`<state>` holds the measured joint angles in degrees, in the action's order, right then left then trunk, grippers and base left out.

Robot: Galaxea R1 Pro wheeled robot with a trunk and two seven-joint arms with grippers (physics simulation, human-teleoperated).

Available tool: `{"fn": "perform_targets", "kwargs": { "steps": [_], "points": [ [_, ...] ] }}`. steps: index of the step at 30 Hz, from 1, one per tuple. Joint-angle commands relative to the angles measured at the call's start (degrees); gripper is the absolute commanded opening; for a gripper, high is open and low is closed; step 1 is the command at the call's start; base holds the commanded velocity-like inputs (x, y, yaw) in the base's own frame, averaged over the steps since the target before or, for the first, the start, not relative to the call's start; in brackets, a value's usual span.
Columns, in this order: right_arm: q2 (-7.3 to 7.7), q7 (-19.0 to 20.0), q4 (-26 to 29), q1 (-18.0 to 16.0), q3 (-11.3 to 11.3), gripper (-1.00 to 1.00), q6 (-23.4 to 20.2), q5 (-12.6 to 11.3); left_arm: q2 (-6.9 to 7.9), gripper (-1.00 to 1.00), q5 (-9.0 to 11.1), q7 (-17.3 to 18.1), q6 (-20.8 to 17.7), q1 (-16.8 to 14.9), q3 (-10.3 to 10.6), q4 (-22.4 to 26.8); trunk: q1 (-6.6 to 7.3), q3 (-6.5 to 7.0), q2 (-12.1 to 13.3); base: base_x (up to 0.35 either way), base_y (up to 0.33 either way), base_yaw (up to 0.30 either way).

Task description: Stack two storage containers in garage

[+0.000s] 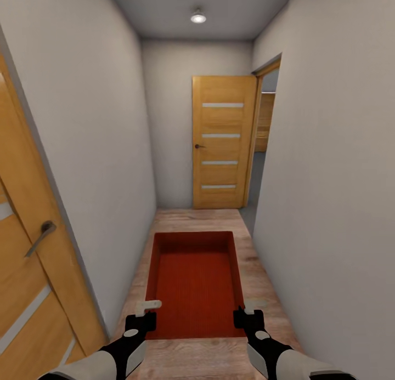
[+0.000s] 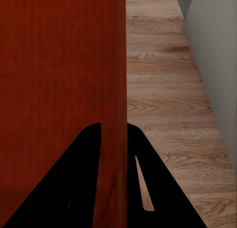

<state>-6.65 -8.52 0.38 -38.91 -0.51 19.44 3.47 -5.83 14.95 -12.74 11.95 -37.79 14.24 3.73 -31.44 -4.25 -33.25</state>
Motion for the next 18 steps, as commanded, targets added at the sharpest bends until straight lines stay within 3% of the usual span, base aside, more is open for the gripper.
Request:
{"fn": "perform_targets", "kwargs": {
  "steps": [1,18],
  "points": [
    [-0.64,-0.11,-0.28,-0.03,0.21,-1.0,0.16,-0.39,0.0,-1.0,0.17,-0.92,1.58,-0.11,0.0,0.05,-0.05,-0.1,-0.09,0.326,0.0,0.0],
    [-0.64,-0.09,-0.29,-0.03,0.2,-1.0,0.16,-0.39,-0.06,-1.0,0.08,-0.93,1.41,-0.13,0.0,0.05,-0.05,-0.1,-0.09,0.326,0.0,0.0]
  ]
}}
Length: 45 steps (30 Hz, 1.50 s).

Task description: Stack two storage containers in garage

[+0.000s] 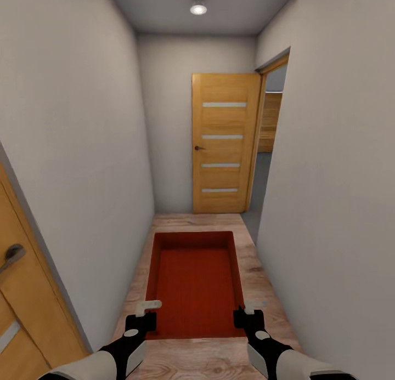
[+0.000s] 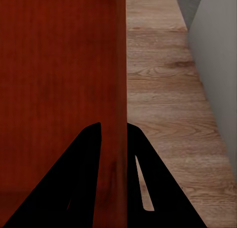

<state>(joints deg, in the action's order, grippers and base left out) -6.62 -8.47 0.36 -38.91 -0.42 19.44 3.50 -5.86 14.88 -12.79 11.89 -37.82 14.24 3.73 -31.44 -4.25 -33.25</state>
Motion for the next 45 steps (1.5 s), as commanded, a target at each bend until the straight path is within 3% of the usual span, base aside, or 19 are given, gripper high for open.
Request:
{"fn": "perform_targets", "kwargs": {
  "steps": [1,35,45],
  "points": [
    [-0.68,-0.14,-0.27,-0.03,0.09,-1.0,0.16,-0.42,-0.02,-1.0,0.15,-0.87,1.47,-0.08,0.0,0.05,-0.05,-0.1,-0.09,0.326,0.0,0.0],
    [-0.68,-0.14,-0.26,-0.03,0.07,-1.0,0.25,-0.42,0.0,-1.0,0.18,-0.84,1.2,-0.1,-0.06,0.05,-0.05,-0.1,-0.09,0.326,0.0,0.0],
    [-0.68,-0.14,-0.27,-0.03,0.07,-1.0,0.25,-0.33,0.03,-1.0,0.17,-0.84,1.2,-0.09,-0.08,0.05,-0.05,-0.1,-0.09,0.326,0.0,0.108]
  ]
}}
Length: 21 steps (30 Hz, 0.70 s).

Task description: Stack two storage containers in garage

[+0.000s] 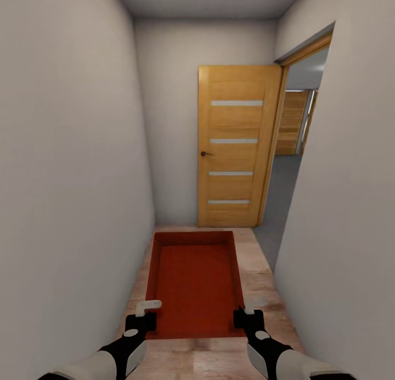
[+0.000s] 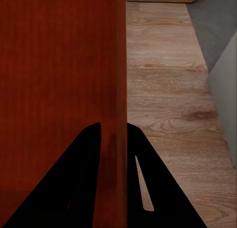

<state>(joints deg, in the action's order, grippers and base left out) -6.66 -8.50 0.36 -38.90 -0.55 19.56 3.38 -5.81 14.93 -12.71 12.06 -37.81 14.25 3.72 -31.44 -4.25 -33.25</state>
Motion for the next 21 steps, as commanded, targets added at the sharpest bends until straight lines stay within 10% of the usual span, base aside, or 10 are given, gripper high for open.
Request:
{"fn": "perform_targets", "kwargs": {
  "steps": [1,21],
  "points": [
    [-0.63,-0.11,-0.27,-0.03,0.2,-1.0,0.12,-0.22,-0.03,-1.0,0.11,-0.92,1.03,-0.12,-0.09,0.06,-0.05,-0.1,-0.09,0.326,0.0,0.013],
    [-0.63,-0.11,-0.27,-0.03,0.2,-1.0,0.12,-0.3,0.01,-1.0,0.12,-0.92,1.03,-0.08,-0.1,0.06,-0.05,-0.1,-0.09,0.326,0.0,0.001]
  ]
}}
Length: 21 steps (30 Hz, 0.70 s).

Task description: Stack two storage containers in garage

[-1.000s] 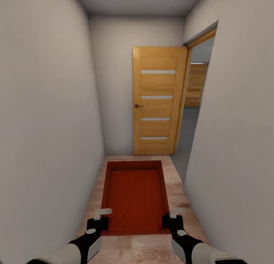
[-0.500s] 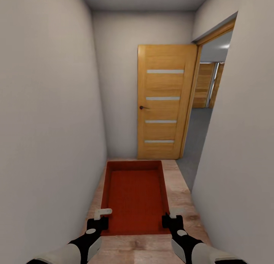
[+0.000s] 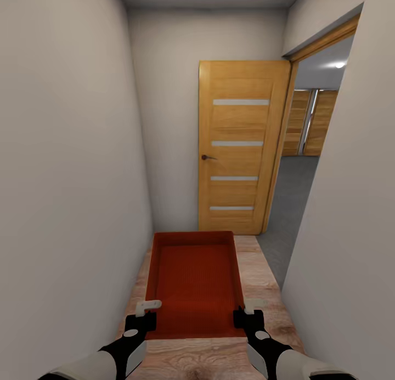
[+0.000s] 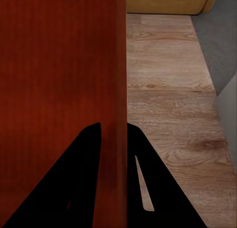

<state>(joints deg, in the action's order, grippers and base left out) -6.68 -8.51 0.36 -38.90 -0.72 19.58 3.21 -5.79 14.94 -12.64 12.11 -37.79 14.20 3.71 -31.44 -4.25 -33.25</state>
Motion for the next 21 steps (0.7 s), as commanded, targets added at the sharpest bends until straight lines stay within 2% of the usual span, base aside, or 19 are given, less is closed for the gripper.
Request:
{"fn": "perform_targets", "kwargs": {
  "steps": [1,21],
  "points": [
    [-0.62,-0.1,-0.27,-0.04,0.37,-1.0,0.1,-0.14,-0.02,-1.0,0.1,-0.99,0.98,-0.1,-0.03,0.07,-0.05,-0.1,-0.09,0.326,0.0,0.0],
    [-0.62,-0.1,-0.27,-0.04,0.37,-1.0,0.1,-0.14,-0.04,-1.0,0.09,-0.99,0.98,-0.14,0.02,0.07,-0.05,-0.1,-0.09,0.326,0.0,0.0]
  ]
}}
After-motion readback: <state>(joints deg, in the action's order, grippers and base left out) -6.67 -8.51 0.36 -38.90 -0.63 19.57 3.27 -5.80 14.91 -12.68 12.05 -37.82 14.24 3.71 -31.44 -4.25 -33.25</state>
